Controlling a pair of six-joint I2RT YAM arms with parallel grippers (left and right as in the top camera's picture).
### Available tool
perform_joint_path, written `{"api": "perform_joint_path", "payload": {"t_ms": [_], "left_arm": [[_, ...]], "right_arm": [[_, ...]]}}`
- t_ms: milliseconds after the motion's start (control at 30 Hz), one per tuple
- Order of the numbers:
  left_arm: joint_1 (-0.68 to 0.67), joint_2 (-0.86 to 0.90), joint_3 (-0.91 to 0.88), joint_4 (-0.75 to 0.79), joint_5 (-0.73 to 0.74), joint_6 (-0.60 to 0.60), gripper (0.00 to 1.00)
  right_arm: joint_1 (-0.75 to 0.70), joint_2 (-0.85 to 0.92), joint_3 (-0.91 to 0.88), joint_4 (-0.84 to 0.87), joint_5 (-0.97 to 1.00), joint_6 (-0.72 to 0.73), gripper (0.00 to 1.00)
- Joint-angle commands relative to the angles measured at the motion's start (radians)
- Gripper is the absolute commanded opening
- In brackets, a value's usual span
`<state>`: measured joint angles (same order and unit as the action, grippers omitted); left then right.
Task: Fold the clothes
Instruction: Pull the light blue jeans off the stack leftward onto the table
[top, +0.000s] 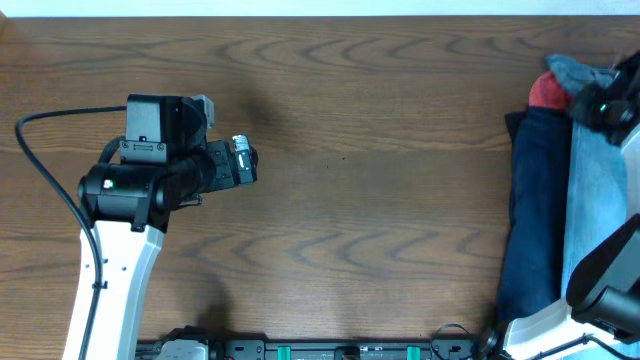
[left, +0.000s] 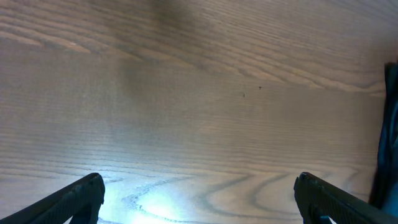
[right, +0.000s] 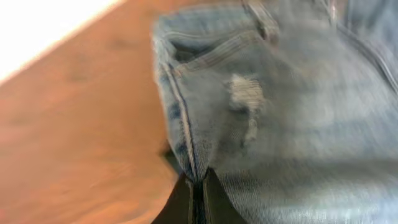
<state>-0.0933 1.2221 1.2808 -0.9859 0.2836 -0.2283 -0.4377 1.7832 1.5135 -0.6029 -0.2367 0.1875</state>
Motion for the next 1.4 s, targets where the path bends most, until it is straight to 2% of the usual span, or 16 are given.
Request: {"api": "perform_joint_path", "payload": {"t_ms": [0, 100, 200, 333, 400, 433, 467, 533, 633, 733, 1000, 1200, 1367], "left_arm": [[0.013, -0.049, 0.028, 0.0, -0.016, 0.016, 0.98], [0.046, -0.099, 0.036, 0.0, -0.016, 0.013, 0.98], [0.1, -0.159, 0.058, 0.0, -0.016, 0.008, 0.98], [0.191, -0.232, 0.117, 0.0, -0.021, 0.009, 0.98], [0.237, -0.265, 0.151, 0.0, -0.049, 0.009, 0.98], [0.256, -0.279, 0.166, 0.0, -0.062, 0.009, 0.98], [0.275, -0.293, 0.182, 0.0, -0.068, 0.01, 0.98], [0.301, -0.312, 0.206, 0.0, -0.068, 0.023, 0.98], [0.322, -0.331, 0.239, -0.002, -0.068, 0.037, 0.98], [0.323, -0.335, 0.255, -0.001, -0.068, 0.037, 0.98], [0.321, -0.251, 0.248, -0.016, 0.031, 0.072, 0.98], [0.276, -0.021, 0.241, -0.072, 0.045, 0.171, 0.98], [0.23, 0.222, 0.241, -0.037, 0.045, 0.271, 0.99]], "right_arm": [[0.064, -0.12, 0.196, -0.027, -0.249, -0.016, 0.01], [0.171, -0.146, 0.312, -0.082, -0.25, -0.017, 0.01], [0.338, -0.154, 0.375, -0.097, -0.25, -0.017, 0.01], [0.636, -0.139, 0.382, -0.095, -0.215, -0.032, 0.01], [0.798, -0.109, 0.382, -0.096, -0.197, -0.04, 0.05], [0.886, -0.087, 0.382, -0.097, -0.184, -0.04, 0.1], [0.954, -0.066, 0.382, -0.097, -0.17, -0.046, 0.2], [1.078, -0.026, 0.382, -0.102, -0.09, -0.062, 0.49], [1.176, -0.005, 0.382, -0.106, 0.131, -0.053, 0.68], [1.18, -0.018, 0.397, -0.121, 0.188, -0.051, 0.72], [1.027, -0.153, 0.438, -0.253, 0.186, -0.017, 0.78], [0.901, -0.28, 0.438, -0.353, 0.15, 0.071, 0.78], [0.875, -0.33, 0.438, -0.461, 0.15, 0.09, 0.78]]}}
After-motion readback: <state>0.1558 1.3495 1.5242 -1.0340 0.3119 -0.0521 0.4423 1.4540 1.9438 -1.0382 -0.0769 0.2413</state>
